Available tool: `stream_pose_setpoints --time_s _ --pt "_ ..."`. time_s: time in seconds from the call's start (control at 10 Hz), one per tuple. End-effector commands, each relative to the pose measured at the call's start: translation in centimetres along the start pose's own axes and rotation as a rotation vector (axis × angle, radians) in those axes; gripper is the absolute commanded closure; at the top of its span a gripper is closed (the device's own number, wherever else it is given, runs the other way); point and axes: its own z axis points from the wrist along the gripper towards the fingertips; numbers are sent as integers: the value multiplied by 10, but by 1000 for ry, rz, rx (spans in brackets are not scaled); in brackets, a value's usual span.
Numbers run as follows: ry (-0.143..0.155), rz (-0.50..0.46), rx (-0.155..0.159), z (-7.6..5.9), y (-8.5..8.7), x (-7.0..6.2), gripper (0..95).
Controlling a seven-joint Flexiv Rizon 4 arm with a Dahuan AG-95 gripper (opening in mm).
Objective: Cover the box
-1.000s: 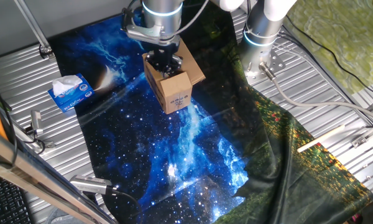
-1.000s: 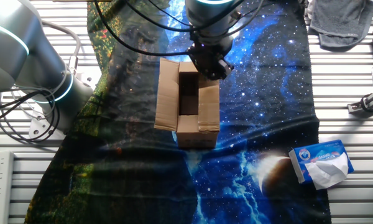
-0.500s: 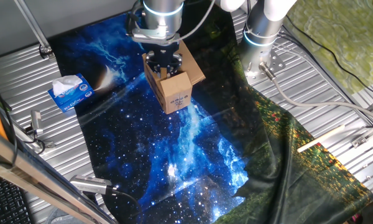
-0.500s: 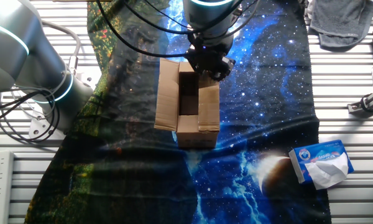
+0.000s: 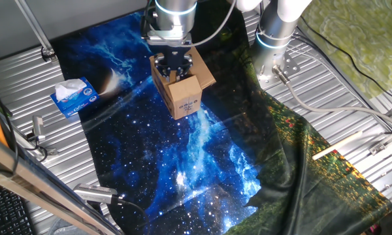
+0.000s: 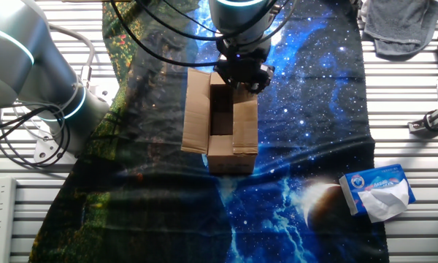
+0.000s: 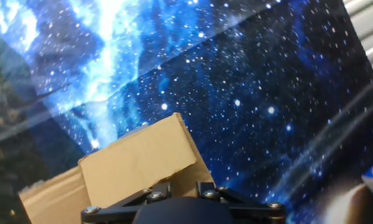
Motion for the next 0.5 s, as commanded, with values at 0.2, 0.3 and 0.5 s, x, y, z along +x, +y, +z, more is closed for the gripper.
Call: stream_pose_setpoints --time_s 0.2,0.3,0.5 --pt "5 -9 5 -1 2 1 760" --pt "4 -12 4 -1 2 2 760" --pt "7 -19 -2 -1 3 2 760"
